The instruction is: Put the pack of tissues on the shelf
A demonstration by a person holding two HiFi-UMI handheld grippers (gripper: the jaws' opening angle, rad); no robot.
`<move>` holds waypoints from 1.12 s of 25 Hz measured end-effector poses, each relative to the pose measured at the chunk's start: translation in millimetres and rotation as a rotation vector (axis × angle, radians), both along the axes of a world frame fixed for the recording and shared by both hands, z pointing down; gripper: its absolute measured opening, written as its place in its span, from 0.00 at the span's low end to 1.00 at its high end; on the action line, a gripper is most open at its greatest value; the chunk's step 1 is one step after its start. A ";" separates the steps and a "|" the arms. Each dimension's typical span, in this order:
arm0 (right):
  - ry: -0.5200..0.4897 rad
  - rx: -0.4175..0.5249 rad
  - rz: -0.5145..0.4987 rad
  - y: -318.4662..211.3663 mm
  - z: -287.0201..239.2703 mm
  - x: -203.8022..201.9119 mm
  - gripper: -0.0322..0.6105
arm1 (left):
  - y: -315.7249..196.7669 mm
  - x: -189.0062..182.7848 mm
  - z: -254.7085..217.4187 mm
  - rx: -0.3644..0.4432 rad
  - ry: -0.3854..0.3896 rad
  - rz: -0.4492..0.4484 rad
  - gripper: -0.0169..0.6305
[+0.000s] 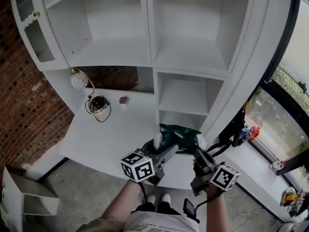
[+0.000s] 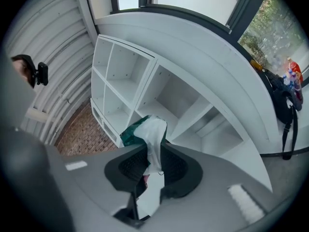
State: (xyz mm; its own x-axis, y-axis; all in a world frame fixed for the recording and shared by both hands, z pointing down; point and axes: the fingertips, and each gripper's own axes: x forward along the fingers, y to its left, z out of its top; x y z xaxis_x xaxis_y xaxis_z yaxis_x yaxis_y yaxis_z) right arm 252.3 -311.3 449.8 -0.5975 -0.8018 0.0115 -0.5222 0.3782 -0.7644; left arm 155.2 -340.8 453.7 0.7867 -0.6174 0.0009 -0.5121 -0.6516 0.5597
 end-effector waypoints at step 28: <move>-0.022 0.067 0.031 -59.9 -30.1 15.0 0.16 | -58.9 -2.8 -14.6 0.163 -0.226 -0.096 0.55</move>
